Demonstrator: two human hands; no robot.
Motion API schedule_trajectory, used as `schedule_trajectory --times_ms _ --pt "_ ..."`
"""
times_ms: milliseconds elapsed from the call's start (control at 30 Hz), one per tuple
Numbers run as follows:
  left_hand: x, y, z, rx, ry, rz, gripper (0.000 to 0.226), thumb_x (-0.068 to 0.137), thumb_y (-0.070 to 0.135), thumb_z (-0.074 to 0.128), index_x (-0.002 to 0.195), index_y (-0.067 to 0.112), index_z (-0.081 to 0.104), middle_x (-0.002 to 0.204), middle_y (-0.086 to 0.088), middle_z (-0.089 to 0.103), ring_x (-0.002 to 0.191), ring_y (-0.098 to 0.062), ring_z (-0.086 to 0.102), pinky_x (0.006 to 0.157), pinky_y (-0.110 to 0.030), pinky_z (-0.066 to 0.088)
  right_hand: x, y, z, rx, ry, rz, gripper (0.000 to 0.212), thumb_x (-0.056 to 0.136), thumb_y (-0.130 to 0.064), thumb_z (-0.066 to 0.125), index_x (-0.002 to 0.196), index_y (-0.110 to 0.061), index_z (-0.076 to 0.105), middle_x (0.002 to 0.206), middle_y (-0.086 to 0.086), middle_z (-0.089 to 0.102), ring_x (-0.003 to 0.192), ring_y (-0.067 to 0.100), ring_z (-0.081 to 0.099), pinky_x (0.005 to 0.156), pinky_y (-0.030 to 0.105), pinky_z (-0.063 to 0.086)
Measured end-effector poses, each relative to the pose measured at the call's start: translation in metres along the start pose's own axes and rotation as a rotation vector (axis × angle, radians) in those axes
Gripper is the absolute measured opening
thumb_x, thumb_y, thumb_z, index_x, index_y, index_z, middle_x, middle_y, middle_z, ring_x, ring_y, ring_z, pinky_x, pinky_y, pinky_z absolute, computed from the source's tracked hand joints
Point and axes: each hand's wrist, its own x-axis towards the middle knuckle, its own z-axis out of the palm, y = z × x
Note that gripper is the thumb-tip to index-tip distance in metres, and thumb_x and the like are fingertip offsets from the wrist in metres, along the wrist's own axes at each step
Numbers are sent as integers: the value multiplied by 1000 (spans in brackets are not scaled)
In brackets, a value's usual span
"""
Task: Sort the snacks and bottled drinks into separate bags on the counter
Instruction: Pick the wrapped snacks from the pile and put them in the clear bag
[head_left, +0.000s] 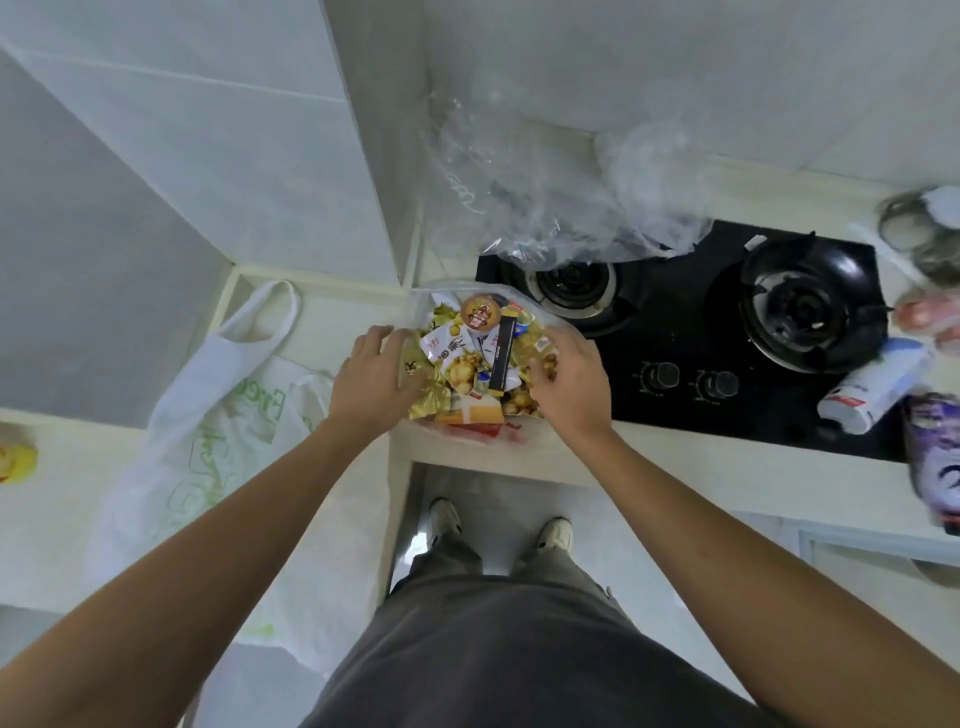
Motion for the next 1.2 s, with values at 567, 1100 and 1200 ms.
schedule_trajectory --times_ms 567,1100,1200 --pt "22 -12 18 -231 -135 -230 44 106 37 44 145 20 50 135 -22 55 127 -39 47 105 -48 40 -23 39 -6 -62 -173 266 47 92 -16 70 137 -19 53 118 8 50 91 28 56 73 35 41" --pt "14 -3 -4 -353 149 -195 27 98 -4 45 113 6 64 96 -4 60 94 -30 63 78 -32 44 -8 25 -32 408 -19 324 35 87 14 44 77 -14 61 80 2 59 74 10 53 69 25 41" --pt "4 -6 -7 -350 184 -159 27 97 -5 45 109 6 66 102 -9 62 90 -32 62 76 -35 47 -10 24 -33 485 -82 414 21 94 -13 58 74 -10 60 75 2 57 69 13 51 69 33 40"
